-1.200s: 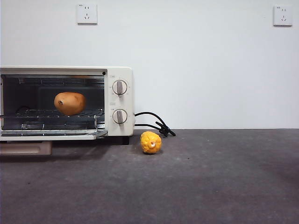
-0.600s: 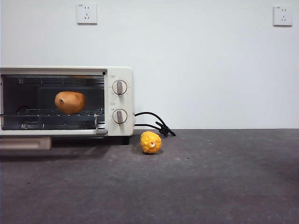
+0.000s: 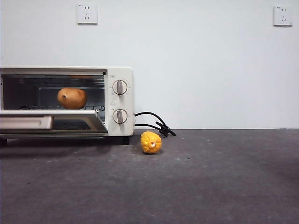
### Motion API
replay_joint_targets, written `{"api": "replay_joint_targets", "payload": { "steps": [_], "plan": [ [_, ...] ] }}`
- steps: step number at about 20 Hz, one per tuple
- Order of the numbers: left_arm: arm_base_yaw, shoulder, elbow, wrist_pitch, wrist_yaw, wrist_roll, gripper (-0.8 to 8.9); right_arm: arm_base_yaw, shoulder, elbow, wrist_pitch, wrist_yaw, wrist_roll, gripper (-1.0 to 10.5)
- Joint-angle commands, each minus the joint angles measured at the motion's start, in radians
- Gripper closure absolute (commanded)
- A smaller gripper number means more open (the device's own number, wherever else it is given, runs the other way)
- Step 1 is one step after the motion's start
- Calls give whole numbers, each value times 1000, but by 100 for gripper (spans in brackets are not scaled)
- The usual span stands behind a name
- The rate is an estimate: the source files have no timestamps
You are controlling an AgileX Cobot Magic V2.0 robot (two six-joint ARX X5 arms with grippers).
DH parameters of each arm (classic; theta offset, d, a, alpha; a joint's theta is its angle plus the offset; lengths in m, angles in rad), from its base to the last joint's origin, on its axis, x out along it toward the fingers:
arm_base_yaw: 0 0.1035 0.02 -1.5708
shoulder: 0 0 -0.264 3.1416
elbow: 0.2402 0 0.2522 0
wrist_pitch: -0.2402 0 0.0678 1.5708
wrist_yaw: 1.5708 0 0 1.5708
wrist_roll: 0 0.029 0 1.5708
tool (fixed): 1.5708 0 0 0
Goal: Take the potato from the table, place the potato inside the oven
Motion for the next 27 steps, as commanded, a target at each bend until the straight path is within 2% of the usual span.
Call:
{"api": "replay_joint_targets", "payload": {
  "steps": [1, 15, 23, 27],
  "plan": [
    [-5, 5, 29, 10, 54, -11, 822, 0, 0, -6, 6, 4, 11, 949],
    [-39, 5, 172, 13, 113, -81, 821, 0, 0, -6, 6, 5, 21, 949],
    [-92, 5, 267, 18, 32, -107, 821, 0, 0, -6, 5, 5, 41, 949],
    [-113, 5, 270, 76, -15, -148, 821, 0, 0, -6, 5, 5, 43, 949]
  ]
}}
